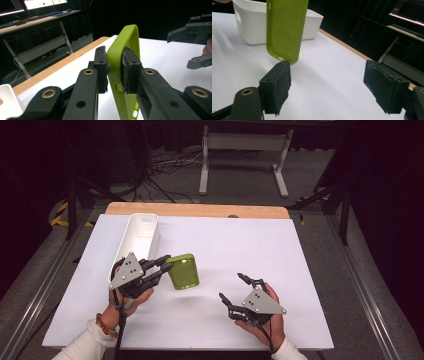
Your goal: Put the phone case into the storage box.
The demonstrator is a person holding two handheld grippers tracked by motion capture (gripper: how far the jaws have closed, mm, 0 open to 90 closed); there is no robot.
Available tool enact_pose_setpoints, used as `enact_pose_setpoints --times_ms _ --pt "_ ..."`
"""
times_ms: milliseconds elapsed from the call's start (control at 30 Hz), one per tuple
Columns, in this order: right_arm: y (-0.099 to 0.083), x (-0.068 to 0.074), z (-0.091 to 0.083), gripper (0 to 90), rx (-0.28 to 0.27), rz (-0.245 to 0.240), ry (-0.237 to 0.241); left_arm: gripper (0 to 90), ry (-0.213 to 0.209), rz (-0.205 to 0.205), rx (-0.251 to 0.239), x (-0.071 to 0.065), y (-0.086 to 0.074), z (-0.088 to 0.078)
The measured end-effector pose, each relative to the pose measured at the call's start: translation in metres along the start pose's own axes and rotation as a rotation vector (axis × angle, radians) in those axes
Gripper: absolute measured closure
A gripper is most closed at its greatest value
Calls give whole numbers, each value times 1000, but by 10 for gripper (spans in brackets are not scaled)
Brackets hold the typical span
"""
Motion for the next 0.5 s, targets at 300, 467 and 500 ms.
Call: enact_pose_setpoints --times_ms 300,467,500 --pt "-9 -5 -9 227 21 10 -24 770 6 3 -11 3 2 -3" --pt "-12 -7 -12 227 31 13 -30 770 8 3 -16 6 5 -5" --pt "-13 -8 -11 227 33 13 -31 770 6 5 -12 7 5 -6"
Point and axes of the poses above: each handheld gripper's, and its own axes: z roughly forward along the jaws, y roughly out of its top, x roughly to its left, the point moved 4 cm from there along z, roughly forward along the jaws, and after that the axes turned 11 degrees about -x, right-handed, at the moved point
